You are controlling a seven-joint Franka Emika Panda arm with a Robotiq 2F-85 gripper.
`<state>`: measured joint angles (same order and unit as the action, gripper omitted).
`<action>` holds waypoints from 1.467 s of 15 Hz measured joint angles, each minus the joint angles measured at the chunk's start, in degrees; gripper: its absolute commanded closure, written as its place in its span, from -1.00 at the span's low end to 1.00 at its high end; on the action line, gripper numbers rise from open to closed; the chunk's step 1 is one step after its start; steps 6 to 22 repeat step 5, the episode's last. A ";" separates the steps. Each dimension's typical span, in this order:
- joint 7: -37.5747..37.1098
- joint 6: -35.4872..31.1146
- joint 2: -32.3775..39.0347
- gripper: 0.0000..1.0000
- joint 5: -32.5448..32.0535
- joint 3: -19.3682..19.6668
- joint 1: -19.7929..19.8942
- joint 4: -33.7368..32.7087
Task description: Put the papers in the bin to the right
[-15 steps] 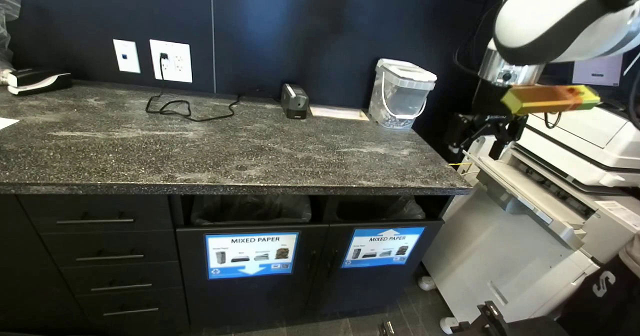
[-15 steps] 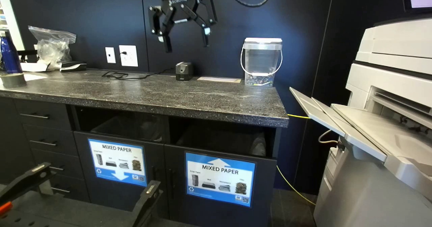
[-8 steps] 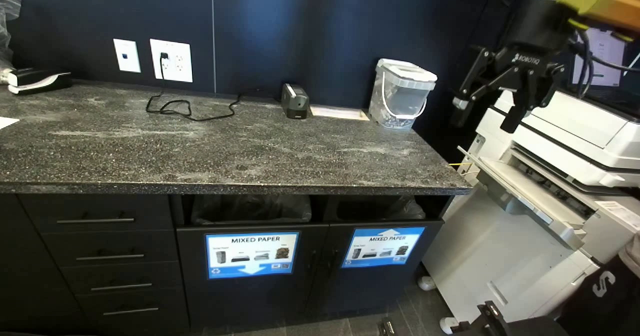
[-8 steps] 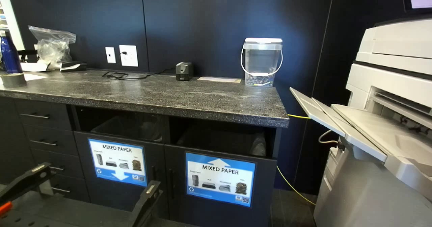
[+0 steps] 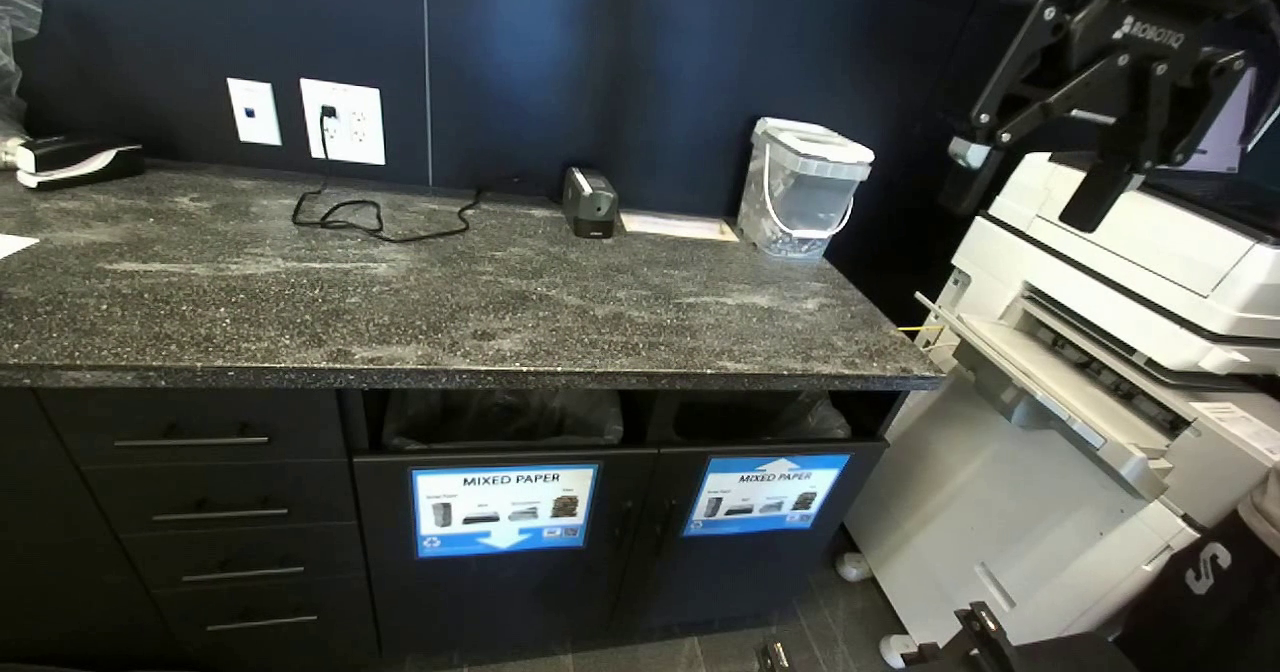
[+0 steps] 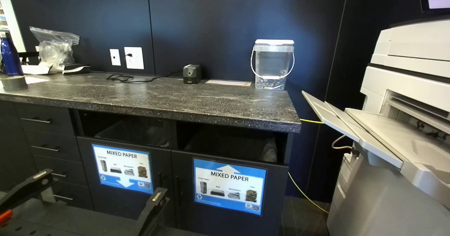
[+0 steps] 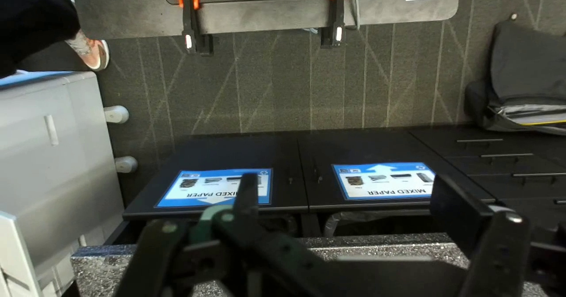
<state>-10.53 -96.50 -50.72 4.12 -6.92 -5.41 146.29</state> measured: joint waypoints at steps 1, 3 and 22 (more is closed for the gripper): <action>-0.46 0.86 -0.59 -1.00 -0.01 -0.10 0.11 0.00; -0.51 1.05 -0.83 -1.00 -0.01 -0.13 0.17 0.13; -0.50 1.04 -0.47 -1.00 -0.01 -0.13 0.18 0.17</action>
